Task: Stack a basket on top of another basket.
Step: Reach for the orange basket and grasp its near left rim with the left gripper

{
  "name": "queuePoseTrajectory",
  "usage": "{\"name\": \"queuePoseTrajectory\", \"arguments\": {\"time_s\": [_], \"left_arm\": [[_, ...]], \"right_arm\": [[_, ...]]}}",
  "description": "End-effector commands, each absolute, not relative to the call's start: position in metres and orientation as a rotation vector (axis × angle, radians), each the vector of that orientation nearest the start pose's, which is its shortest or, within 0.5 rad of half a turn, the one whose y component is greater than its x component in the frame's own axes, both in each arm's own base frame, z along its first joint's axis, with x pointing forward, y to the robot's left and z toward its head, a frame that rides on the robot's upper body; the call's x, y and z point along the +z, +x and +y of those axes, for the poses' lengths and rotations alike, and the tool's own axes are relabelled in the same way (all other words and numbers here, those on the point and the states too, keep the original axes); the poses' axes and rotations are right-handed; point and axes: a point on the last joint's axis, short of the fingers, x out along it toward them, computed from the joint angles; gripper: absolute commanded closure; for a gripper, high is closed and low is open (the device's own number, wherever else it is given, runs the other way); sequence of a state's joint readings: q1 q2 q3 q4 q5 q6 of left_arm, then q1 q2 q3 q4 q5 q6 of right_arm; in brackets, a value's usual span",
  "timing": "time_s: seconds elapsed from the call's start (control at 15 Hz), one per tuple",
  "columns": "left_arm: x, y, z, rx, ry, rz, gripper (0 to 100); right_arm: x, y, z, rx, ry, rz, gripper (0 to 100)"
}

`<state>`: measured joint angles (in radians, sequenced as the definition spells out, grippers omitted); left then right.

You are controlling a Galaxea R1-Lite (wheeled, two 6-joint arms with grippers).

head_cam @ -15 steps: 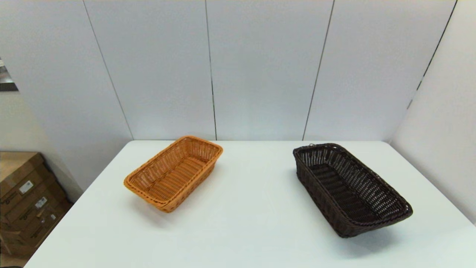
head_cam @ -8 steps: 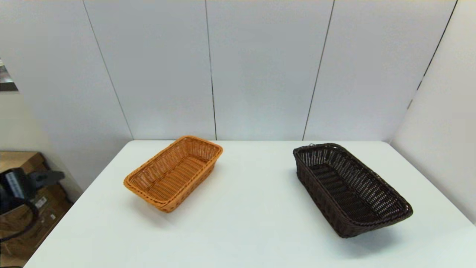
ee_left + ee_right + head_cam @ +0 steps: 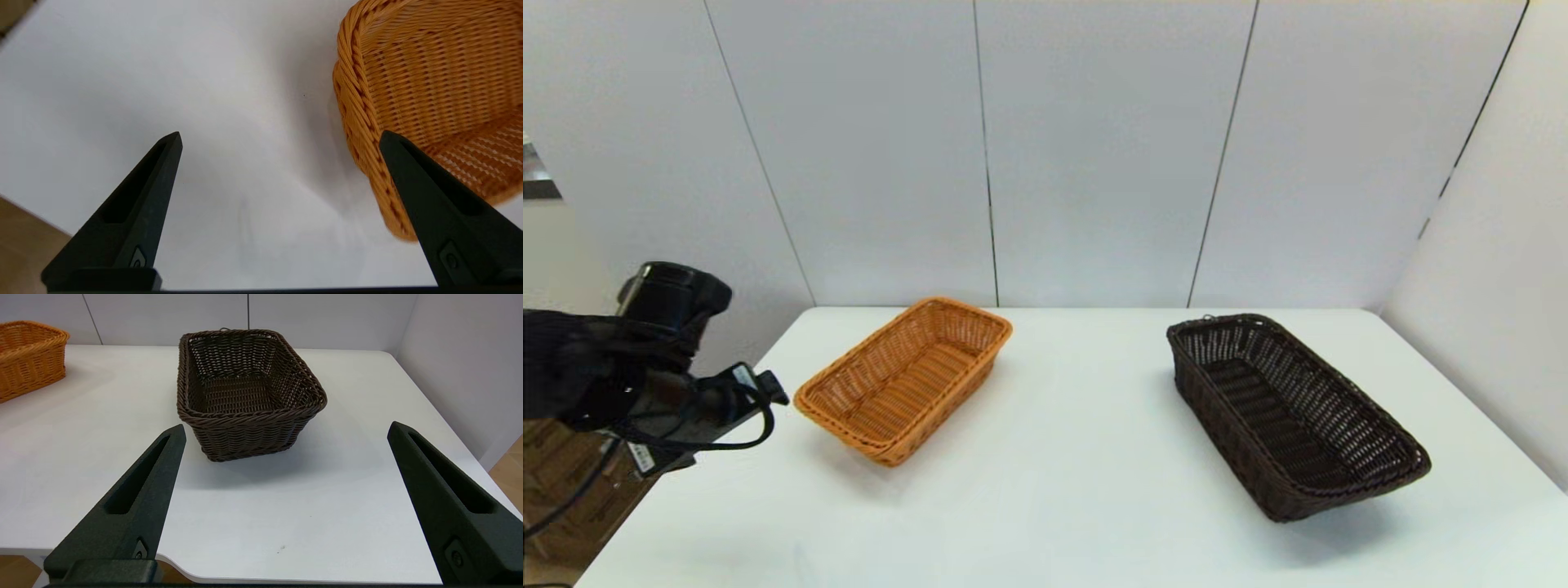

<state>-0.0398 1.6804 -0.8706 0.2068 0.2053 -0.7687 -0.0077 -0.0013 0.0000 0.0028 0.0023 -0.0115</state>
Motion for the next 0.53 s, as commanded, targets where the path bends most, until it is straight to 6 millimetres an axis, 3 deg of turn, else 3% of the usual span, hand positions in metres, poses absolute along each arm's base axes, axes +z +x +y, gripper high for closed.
{"name": "queuePoseTrajectory", "arguments": {"time_s": [0.07, 0.4, 0.53], "left_arm": [[0.106, 0.303, -0.029, 0.543, -0.597, 0.973, 0], [0.105, 0.33, -0.052, 0.536, -0.686, 0.957, 0], [0.099, 0.333, -0.055, 0.528, -0.751, 1.064, 0]], "right_arm": [[0.075, -0.023, 0.0, -0.006, -0.012, 0.005, 0], [0.075, -0.023, 0.0, -0.006, -0.012, 0.003, 0], [0.075, -0.023, 0.0, -0.006, -0.014, 0.005, 0]]}}
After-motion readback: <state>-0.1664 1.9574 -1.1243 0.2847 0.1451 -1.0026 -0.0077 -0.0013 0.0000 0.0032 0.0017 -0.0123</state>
